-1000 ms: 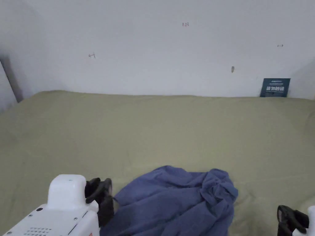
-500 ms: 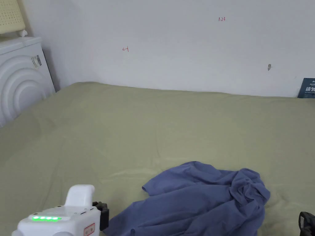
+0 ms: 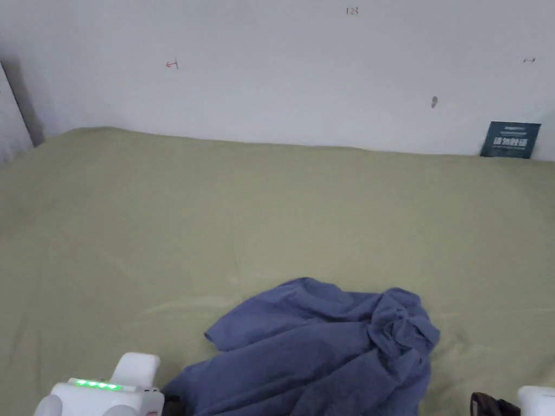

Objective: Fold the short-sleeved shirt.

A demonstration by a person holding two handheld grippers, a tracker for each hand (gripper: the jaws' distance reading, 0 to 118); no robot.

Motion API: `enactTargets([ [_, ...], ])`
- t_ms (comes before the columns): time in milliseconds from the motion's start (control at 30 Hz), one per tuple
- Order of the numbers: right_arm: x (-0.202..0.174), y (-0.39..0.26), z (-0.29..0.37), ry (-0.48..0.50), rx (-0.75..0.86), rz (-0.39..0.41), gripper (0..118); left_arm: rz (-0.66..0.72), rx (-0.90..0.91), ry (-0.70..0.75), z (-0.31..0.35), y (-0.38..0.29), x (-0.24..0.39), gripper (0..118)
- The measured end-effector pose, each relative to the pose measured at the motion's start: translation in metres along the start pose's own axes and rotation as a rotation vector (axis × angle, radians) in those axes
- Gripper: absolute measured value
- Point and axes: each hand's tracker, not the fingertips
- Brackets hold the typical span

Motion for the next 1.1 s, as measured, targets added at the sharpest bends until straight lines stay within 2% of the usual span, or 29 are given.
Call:
enactTargets([
  [33,0.003,0.003,-0.007,-0.003,-0.012,-0.001,0,-0.024,0.016,-0.021,0.001,0.001,-0.001,50],
  [67,0.007,0.009,-0.017,-0.004,-0.015,-0.010,0,-0.031,0.026,-0.014,0.002,0.001,0.000,0],
  [133,0.014,0.027,-0.040,-0.004,-0.021,-0.028,0,-0.012,0.014,-0.028,-0.015,0.000,-0.004,0],
  [267,0.026,0.074,-0.114,0.013,-0.063,-0.006,0,0.005,0.009,-0.086,-0.015,0.002,-0.016,0],
  [367,0.029,0.105,-0.186,0.065,-0.173,0.016,0,0.018,0.012,-0.134,-0.012,0.001,-0.026,1],
  [400,0.029,0.111,-0.208,0.074,-0.228,0.015,5,0.031,0.007,-0.150,-0.014,0.000,-0.029,1],
  [433,0.029,0.116,-0.230,0.069,-0.272,0.019,29,0.044,0.005,-0.162,-0.010,0.005,-0.030,1],
  [467,0.027,0.118,-0.248,0.067,-0.327,0.042,86,0.047,0.004,-0.168,-0.011,0.004,-0.031,1],
  [500,0.028,0.118,-0.265,0.063,-0.362,0.050,118,0.046,0.006,-0.171,-0.012,0.003,-0.032,1],
  [533,0.027,0.112,-0.281,0.049,-0.406,0.060,113,0.046,0.003,-0.174,-0.014,0.001,-0.032,1],
  [567,0.026,0.108,-0.286,-0.019,-0.312,0.065,103,0.047,0.003,-0.174,-0.011,0.005,-0.030,1],
  [633,0.021,0.095,-0.298,-0.032,-0.447,0.121,104,0.045,0.006,-0.174,-0.012,0.002,-0.030,1],
  [667,0.021,0.088,-0.301,-0.029,-0.444,0.109,104,0.042,0.004,-0.174,-0.013,0.001,-0.031,1],
  [700,0.023,0.086,-0.299,-0.016,-0.426,0.093,99,0.041,0.003,-0.175,-0.012,0.005,-0.029,1],
  [767,0.033,0.086,-0.298,0.030,-0.419,-0.002,80,0.050,0.002,-0.174,-0.009,0.003,-0.029,1],
  [800,0.034,0.088,-0.291,0.071,-0.411,-0.037,80,0.051,0.003,-0.169,-0.006,0.002,-0.028,1],
  [833,0.033,0.095,-0.277,0.077,-0.356,-0.027,47,0.051,0.006,-0.162,-0.003,0.005,-0.026,1],
  [867,0.035,0.104,-0.261,0.064,-0.341,0.019,0,0.041,0.013,-0.151,0.002,0.005,-0.025,1],
  [900,0.035,0.111,-0.246,0.035,-0.310,0.042,0,0.033,0.025,-0.140,0.010,0.005,-0.026,1],
  [933,0.040,0.120,-0.229,0.075,-0.301,0.039,0,0.027,0.034,-0.127,0.021,0.008,-0.027,1],
  [967,0.045,0.129,-0.211,0.072,-0.276,0.038,0,0.027,0.057,-0.110,0.033,0.013,-0.031,1],
  [1100,0.067,0.166,-0.133,0.091,-0.123,-0.021,0,0.060,0.200,-0.061,0.093,0.038,-0.057,1],
])
